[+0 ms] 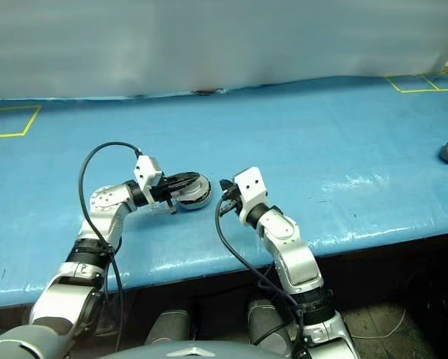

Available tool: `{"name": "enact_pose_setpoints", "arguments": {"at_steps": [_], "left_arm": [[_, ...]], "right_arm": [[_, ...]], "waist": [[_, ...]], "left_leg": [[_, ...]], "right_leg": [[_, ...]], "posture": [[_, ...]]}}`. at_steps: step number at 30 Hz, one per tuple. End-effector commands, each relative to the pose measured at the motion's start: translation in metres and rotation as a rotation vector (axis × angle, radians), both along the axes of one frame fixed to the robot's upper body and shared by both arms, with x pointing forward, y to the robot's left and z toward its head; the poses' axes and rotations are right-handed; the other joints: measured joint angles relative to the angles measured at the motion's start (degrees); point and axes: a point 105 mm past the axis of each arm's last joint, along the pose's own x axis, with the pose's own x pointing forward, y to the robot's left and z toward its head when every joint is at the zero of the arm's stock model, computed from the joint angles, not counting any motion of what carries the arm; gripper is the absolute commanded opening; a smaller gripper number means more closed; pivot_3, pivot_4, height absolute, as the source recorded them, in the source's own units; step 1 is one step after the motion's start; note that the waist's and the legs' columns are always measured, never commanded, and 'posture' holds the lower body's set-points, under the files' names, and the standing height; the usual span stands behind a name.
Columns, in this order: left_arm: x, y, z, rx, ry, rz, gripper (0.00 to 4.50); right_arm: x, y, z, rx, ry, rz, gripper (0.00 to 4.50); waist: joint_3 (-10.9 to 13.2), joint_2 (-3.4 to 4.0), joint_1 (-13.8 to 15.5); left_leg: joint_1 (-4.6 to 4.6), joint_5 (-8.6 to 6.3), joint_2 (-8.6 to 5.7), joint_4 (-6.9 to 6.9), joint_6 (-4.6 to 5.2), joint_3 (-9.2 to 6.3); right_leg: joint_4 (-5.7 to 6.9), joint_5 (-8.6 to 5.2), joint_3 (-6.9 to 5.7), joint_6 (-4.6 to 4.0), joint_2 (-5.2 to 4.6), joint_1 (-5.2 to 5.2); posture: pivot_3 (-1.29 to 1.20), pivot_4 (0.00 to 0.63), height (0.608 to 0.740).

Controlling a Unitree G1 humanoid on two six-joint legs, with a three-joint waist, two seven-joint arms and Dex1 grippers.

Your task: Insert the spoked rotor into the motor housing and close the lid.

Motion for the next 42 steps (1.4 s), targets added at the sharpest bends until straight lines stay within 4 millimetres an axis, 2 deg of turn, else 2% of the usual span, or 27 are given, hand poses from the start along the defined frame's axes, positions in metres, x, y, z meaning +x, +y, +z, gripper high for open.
{"name": "enact_pose_setpoints", "arguments": {"at_steps": [1,11,17,23,28,33,42], "left_arm": [[-0.006,0.010,0.015,-0.024,-0.041,0.028,0.00],[-0.019,0.046,0.012,-0.044,-0.009,0.184,0.00],[-0.041,0.053,0.009,-0.093,0.014,0.234,0.00],[-0.066,0.057,-0.004,-0.088,0.076,0.272,0.00],[-0.076,0.059,-0.008,-0.091,0.099,0.311,0.00],[-0.081,0.058,-0.010,-0.105,0.109,0.331,0.00],[-0.086,0.055,-0.013,-0.124,0.126,0.343,0.00]], "right_arm": [[0.002,0.006,0.015,0.000,-0.049,0.024,1.25],[0.012,0.027,0.012,-0.037,-0.039,0.112,4.48],[0.017,0.044,0.011,-0.070,-0.036,0.167,4.48],[0.019,0.064,0.016,-0.075,-0.019,0.233,4.48],[0.019,0.081,0.012,-0.105,0.017,0.299,4.48],[0.027,0.084,0.005,-0.128,0.045,0.298,4.48],[0.040,0.075,-0.009,-0.168,0.092,0.277,4.48]], "waist": [[0.0,0.00,0.0],[0.0,0.01,-0.1],[0.0,0.02,-0.3],[0.0,0.04,-0.7],[0.0,0.04,-0.9],[0.0,0.05,-1.1],[0.0,0.06,-1.5]], "left_leg": [[0.00,0.00,0.00,-0.01,0.00,0.00],[0.01,0.00,0.02,0.00,0.00,0.00],[0.01,0.00,0.03,-0.07,0.00,0.03],[0.02,-0.01,0.05,-0.10,0.00,0.02],[0.02,-0.01,0.04,-0.08,0.00,0.02],[0.02,-0.01,0.03,-0.10,0.00,0.03],[0.02,-0.01,0.04,-0.25,-0.01,0.05]], "right_leg": [[-0.01,0.00,0.00,0.00,0.00,-0.01],[-0.01,-0.14,-0.01,-0.24,-0.02,0.00],[-0.02,-0.13,-0.01,-0.21,-0.03,-0.05],[-0.02,-0.20,-0.02,-0.34,-0.04,-0.06],[-0.02,-0.25,-0.02,-0.42,-0.06,-0.06],[-0.03,-0.27,-0.03,-0.46,-0.07,-0.06],[-0.03,-0.29,-0.02,-0.50,-0.05,-0.13]], "posture": [[0.00,0.150,0.740],[0.00,0.150,0.740],[0.00,0.150,0.740],[0.00,0.150,0.740],[0.00,0.150,0.740],[0.00,0.150,0.740],[0.00,0.150,0.740]]}}
